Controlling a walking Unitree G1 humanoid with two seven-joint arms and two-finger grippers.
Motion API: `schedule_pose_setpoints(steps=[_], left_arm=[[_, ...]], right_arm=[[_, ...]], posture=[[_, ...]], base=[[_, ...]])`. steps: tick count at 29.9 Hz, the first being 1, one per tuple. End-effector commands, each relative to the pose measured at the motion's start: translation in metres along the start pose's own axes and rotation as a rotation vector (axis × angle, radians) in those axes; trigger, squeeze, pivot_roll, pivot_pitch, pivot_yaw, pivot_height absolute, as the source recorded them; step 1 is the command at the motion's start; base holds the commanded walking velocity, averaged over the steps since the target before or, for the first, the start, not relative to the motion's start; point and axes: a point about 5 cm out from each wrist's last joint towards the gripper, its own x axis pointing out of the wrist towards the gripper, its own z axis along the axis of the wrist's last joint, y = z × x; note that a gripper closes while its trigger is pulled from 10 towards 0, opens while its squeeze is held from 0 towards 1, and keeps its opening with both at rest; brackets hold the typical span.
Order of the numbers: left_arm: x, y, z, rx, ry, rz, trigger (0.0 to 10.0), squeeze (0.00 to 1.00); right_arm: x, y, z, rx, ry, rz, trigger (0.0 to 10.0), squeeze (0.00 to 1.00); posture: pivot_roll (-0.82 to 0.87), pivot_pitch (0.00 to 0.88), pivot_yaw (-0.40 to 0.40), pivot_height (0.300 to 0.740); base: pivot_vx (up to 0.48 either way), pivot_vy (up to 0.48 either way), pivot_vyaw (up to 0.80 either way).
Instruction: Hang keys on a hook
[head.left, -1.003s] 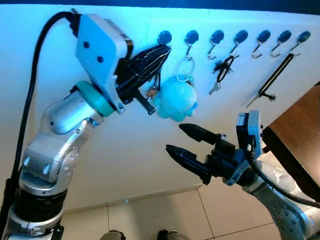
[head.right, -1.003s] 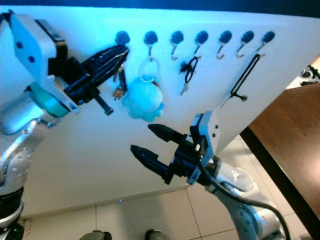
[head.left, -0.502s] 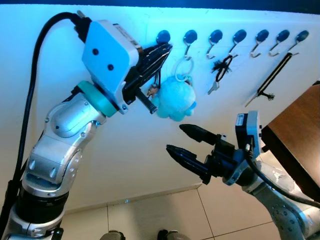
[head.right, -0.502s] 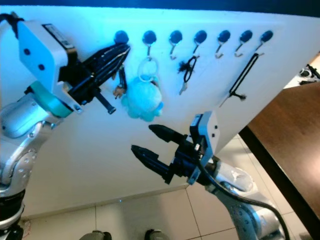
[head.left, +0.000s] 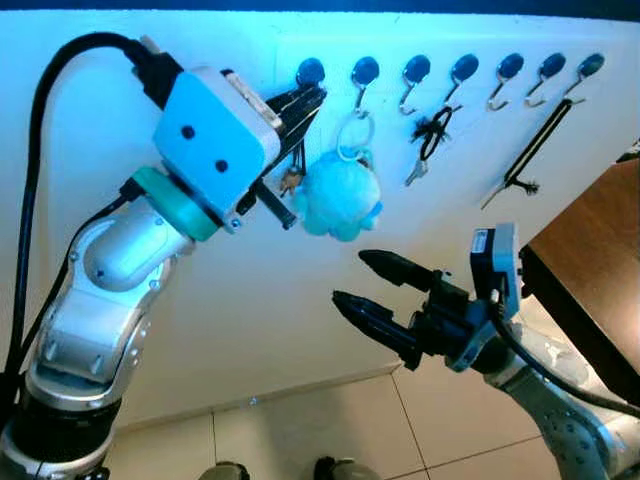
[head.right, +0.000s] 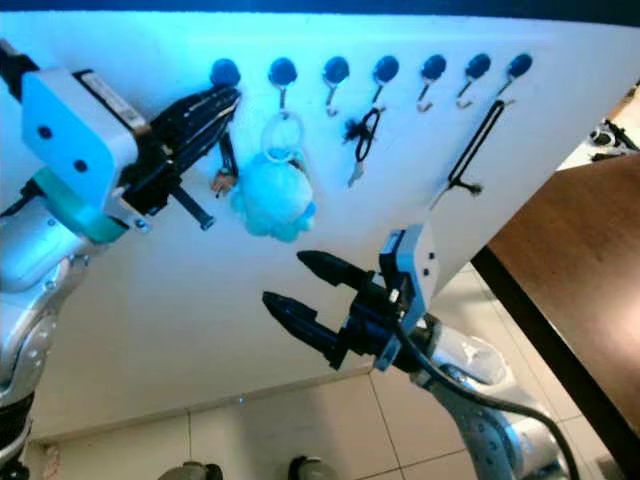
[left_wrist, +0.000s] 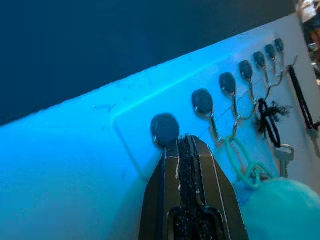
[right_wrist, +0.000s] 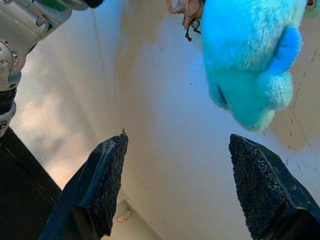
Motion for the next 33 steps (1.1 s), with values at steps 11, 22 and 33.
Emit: schedule_pose_setpoints(steps=[11, 22, 33], left_arm=[[-0.008, 0.010, -0.005, 0.087, 0.033, 0.092, 10.0, 0.00], [-0.005, 0.029, 0.007, -0.262, -0.070, 0.191, 10.0, 0.00], [-0.021, 0.023, 0.011, -0.396, -0.096, -0.031, 10.0, 0.00]], right_arm=[[-0.002, 0.002, -0.004, 0.012, 0.013, 0.001, 10.0, 0.00], [-0.001, 0.002, -0.004, 0.013, 0.014, 0.004, 10.0, 0.00], [-0.001, 0.002, -0.004, 0.014, 0.014, 0.005, 10.0, 0.00]], posture=[[0.01, 0.091, 0.003, 0.740], [0.01, 0.092, 0.002, 0.740], [0.01, 0.093, 0.000, 0.740]], base=[[0.000, 0.000, 0.00], [0.000, 0.000, 0.00], [0.000, 0.000, 0.00]])
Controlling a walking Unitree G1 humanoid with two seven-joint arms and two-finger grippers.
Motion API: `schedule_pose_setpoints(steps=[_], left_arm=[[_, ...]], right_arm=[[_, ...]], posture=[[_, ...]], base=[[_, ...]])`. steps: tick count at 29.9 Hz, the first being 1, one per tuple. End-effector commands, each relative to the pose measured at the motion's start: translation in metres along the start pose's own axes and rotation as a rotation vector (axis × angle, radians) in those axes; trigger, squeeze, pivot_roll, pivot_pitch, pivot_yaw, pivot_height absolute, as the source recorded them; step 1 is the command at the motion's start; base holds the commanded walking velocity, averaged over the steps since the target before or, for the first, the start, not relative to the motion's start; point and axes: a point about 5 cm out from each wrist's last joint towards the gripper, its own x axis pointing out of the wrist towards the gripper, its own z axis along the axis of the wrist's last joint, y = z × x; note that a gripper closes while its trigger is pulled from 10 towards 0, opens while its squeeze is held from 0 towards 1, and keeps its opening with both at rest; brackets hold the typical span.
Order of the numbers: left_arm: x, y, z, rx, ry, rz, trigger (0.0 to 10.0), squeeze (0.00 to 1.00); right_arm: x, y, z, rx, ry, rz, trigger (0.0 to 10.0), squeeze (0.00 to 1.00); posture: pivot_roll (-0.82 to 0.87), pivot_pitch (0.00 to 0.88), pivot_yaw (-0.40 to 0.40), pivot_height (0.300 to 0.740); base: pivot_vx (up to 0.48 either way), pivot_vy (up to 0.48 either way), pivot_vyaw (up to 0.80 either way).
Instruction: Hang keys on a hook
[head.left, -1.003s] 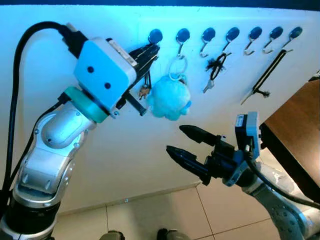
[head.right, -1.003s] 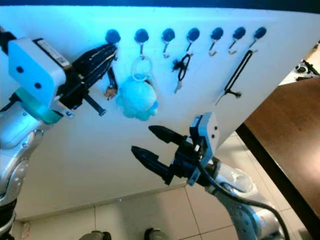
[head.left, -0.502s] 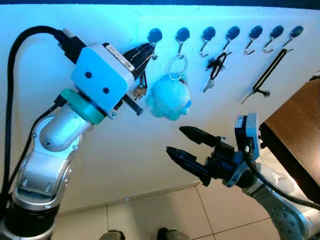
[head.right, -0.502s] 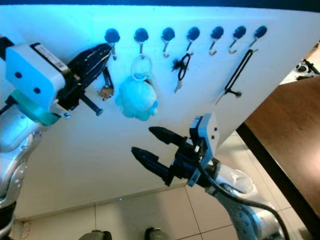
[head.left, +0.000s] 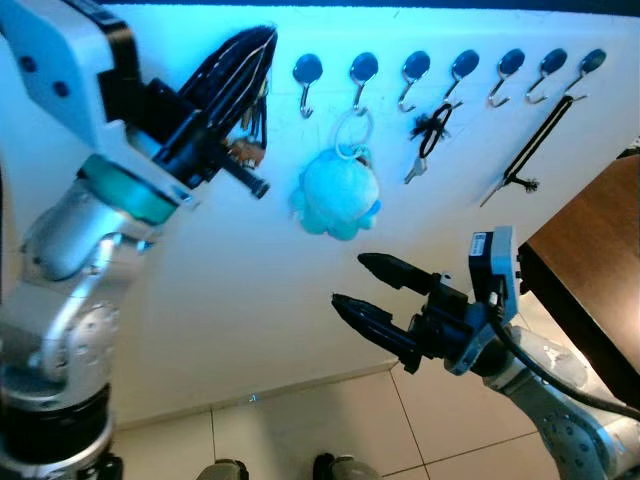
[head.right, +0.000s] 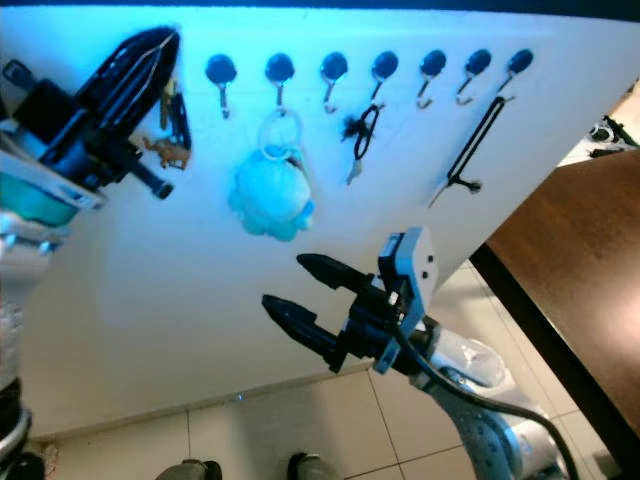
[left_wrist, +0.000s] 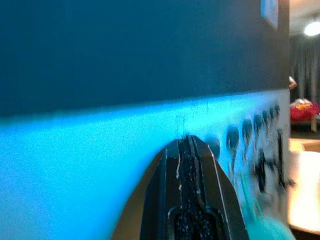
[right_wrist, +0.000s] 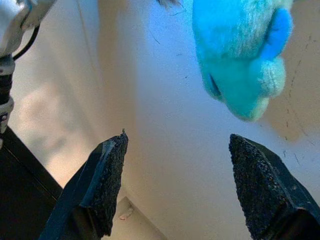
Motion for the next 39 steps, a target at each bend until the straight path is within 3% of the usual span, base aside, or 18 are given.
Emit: schedule_pose_setpoints(steps=[1, 4, 6, 9, 24, 39], left_arm=[[-0.001, -0.010, 0.001, -0.026, 0.003, -0.076, 10.0, 0.00], [-0.003, -0.016, 0.000, -0.035, 0.019, -0.120, 10.0, 0.00], [-0.007, -0.027, -0.006, -0.050, 0.064, -0.220, 10.0, 0.00], [-0.008, -0.030, -0.007, -0.054, 0.077, -0.245, 10.0, 0.00], [0.018, -0.024, 0.008, -0.066, -0.037, -0.192, 10.0, 0.00], [0.013, -0.031, 0.006, -0.057, -0.006, -0.260, 10.0, 0.00]], right_arm=[[-0.001, 0.001, -0.002, 0.006, 0.010, 0.005, 10.0, 0.00], [-0.001, 0.001, -0.002, 0.005, 0.010, 0.005, 10.0, 0.00], [-0.001, 0.000, -0.002, 0.005, 0.010, 0.004, 10.0, 0.00], [-0.001, 0.000, -0.002, 0.005, 0.011, 0.004, 10.0, 0.00], [0.002, 0.000, -0.004, 0.008, 0.011, 0.005, 10.0, 0.00], [0.003, -0.001, -0.005, 0.004, 0.008, 0.003, 10.0, 0.00]], posture=[[0.01, 0.093, 0.000, 0.740], [0.01, 0.093, 0.000, 0.740], [0.01, 0.095, -0.002, 0.740], [0.01, 0.096, -0.002, 0.740], [0.01, 0.091, -0.003, 0.740], [0.01, 0.075, 0.001, 0.740]], base=[[0.000, 0.000, 0.00], [0.000, 0.000, 0.00], [0.000, 0.000, 0.00], [0.000, 0.000, 0.00], [0.000, 0.000, 0.00], [0.000, 0.000, 0.00]])
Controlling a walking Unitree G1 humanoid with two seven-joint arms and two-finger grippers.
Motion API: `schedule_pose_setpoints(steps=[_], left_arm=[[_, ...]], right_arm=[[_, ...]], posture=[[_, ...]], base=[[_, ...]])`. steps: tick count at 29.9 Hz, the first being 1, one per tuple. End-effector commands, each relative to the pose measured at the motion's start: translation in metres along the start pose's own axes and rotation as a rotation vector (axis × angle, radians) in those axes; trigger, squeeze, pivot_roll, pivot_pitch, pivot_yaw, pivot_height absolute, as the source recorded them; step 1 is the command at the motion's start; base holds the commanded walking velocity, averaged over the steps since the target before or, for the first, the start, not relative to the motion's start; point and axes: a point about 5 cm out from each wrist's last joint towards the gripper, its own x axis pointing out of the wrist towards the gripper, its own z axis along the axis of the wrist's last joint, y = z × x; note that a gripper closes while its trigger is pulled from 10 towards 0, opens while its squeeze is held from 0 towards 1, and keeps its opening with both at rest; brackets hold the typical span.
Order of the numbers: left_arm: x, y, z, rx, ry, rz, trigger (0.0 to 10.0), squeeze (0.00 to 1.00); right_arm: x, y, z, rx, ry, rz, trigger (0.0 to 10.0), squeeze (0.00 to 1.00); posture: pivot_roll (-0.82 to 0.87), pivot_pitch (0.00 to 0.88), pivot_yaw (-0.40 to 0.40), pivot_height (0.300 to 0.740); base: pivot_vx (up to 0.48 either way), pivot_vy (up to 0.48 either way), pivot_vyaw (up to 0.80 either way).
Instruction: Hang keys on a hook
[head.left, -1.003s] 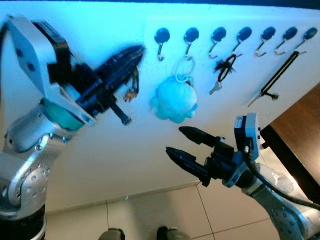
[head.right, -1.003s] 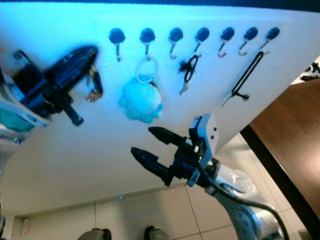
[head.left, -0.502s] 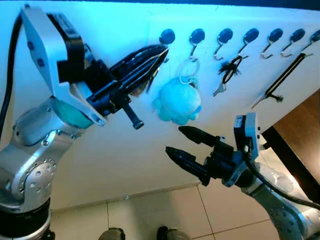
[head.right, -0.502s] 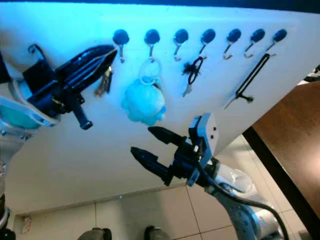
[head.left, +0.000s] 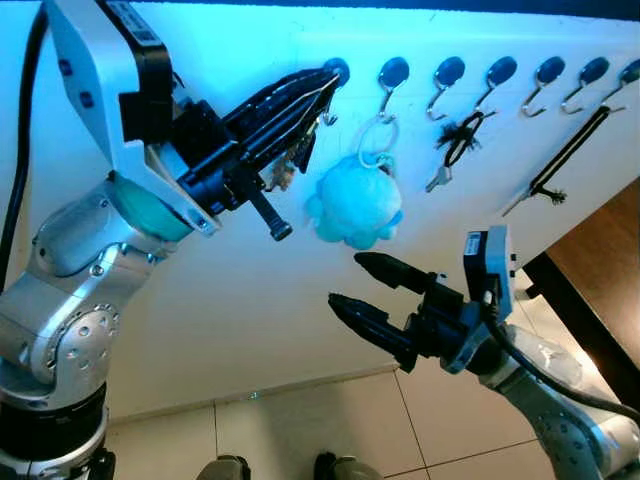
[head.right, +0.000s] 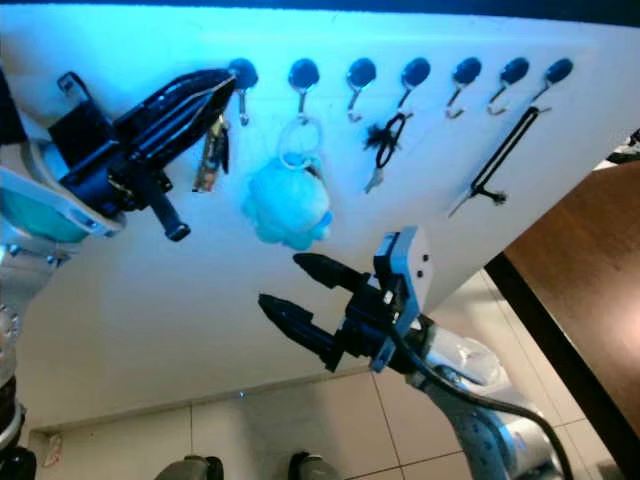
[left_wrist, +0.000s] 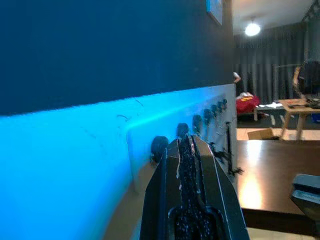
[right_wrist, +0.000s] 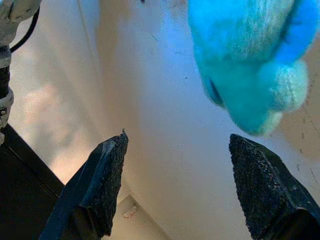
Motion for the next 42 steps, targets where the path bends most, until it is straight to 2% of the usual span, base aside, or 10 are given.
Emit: schedule_pose_setpoints(steps=[1, 6, 18, 23, 33, 39, 42], left_arm=[[-0.001, -0.006, 0.000, 0.000, 0.006, -0.039, 10.0, 0.00], [-0.002, -0.008, 0.000, 0.002, 0.010, -0.054, 10.0, 0.00], [0.012, -0.013, -0.016, 0.062, 0.061, -0.033, 10.0, 0.00], [0.017, -0.004, -0.016, 0.078, 0.056, 0.028, 10.0, 0.00], [0.013, 0.004, -0.013, 0.065, 0.042, 0.077, 10.0, 0.00], [0.004, 0.005, -0.010, -0.004, 0.013, 0.075, 10.0, 0.00], [0.001, 0.004, -0.012, -0.010, 0.029, 0.059, 10.0, 0.00]], right_arm=[[0.000, 0.000, -0.002, 0.002, 0.006, 0.002, 10.0, 0.00], [-0.001, -0.001, -0.003, 0.001, 0.007, 0.002, 10.0, 0.00], [0.001, -0.002, -0.003, 0.000, 0.010, 0.008, 10.0, 0.00], [0.001, -0.001, -0.004, 0.003, 0.008, 0.007, 10.0, 0.00], [0.000, 0.000, -0.004, 0.007, 0.007, 0.006, 10.0, 0.00], [0.000, -0.001, -0.004, 0.007, 0.010, 0.006, 10.0, 0.00], [-0.001, -0.001, -0.004, 0.008, 0.010, 0.007, 10.0, 0.00]], posture=[[0.01, 0.075, 0.001, 0.740], [0.01, 0.071, -0.001, 0.740], [0.01, 0.078, -0.006, 0.740], [0.01, 0.085, 0.000, 0.740], [0.01, 0.089, -0.002, 0.740], [0.02, 0.091, -0.005, 0.740], [0.02, 0.092, -0.005, 0.740]], base=[[0.000, 0.000, 0.00], [0.000, 0.000, 0.00], [0.000, 0.000, 0.00], [0.000, 0.000, 0.00], [0.000, 0.000, 0.00], [0.000, 0.000, 0.00], [0.000, 0.000, 0.00]])
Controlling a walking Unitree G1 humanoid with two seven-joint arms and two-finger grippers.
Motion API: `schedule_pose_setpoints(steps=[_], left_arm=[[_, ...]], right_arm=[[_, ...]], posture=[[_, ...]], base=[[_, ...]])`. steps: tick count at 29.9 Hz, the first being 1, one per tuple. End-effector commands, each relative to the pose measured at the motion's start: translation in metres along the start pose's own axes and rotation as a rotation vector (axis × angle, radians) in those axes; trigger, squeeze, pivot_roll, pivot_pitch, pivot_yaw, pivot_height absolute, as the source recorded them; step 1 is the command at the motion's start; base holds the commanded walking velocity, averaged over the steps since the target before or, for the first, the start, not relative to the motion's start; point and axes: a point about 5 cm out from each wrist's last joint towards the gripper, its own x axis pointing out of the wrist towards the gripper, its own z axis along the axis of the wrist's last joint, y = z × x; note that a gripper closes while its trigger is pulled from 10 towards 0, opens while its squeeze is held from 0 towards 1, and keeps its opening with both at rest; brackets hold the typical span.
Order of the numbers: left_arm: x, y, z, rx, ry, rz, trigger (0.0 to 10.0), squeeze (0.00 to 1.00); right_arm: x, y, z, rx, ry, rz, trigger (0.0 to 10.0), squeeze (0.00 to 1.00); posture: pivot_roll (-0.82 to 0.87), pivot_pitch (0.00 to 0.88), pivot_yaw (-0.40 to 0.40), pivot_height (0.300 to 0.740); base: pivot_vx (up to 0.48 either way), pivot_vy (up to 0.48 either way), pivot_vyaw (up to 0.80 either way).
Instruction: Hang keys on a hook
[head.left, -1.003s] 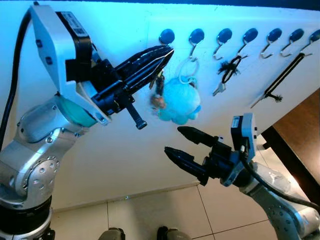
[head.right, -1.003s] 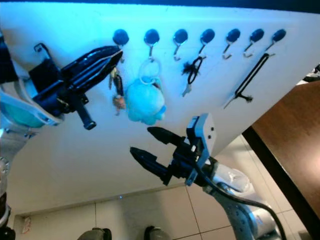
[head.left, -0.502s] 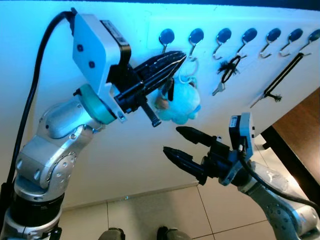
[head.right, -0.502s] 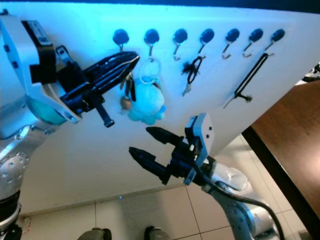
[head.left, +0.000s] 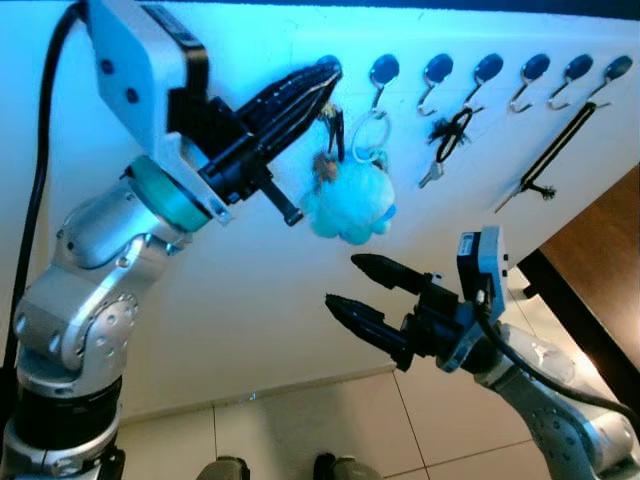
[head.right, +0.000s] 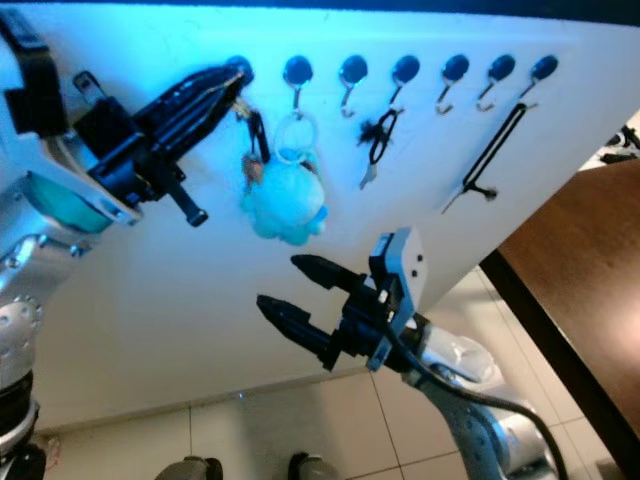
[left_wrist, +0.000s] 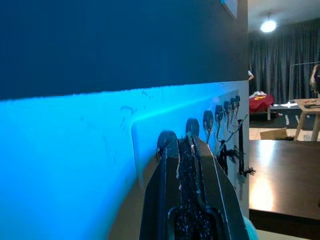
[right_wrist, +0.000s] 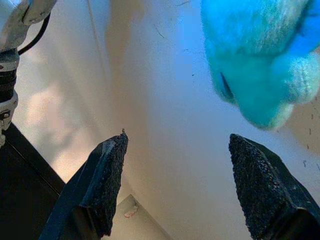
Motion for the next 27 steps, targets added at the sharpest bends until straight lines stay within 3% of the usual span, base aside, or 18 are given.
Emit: schedule_pose_setpoints(steps=[1, 15, 27], left_arm=[[-0.004, -0.005, -0.002, -0.010, 0.021, -0.035, 10.0, 0.00], [-0.009, -0.018, -0.015, -0.007, 0.097, -0.117, 10.0, 0.00], [0.005, -0.014, -0.001, -0.017, -0.008, -0.069, 10.0, 0.00]], right_arm=[[-0.003, 0.000, -0.002, 0.004, 0.008, -0.003, 10.0, 0.00], [-0.003, 0.001, -0.001, 0.004, 0.011, -0.003, 10.0, 0.00], [-0.002, 0.001, -0.002, 0.005, 0.010, -0.003, 10.0, 0.00]], posture=[[0.02, 0.092, -0.005, 0.740], [0.01, 0.101, -0.008, 0.740], [0.02, 0.100, -0.006, 0.740]], base=[[0.000, 0.000, 0.00], [0.000, 0.000, 0.00], [0.000, 0.000, 0.00]])
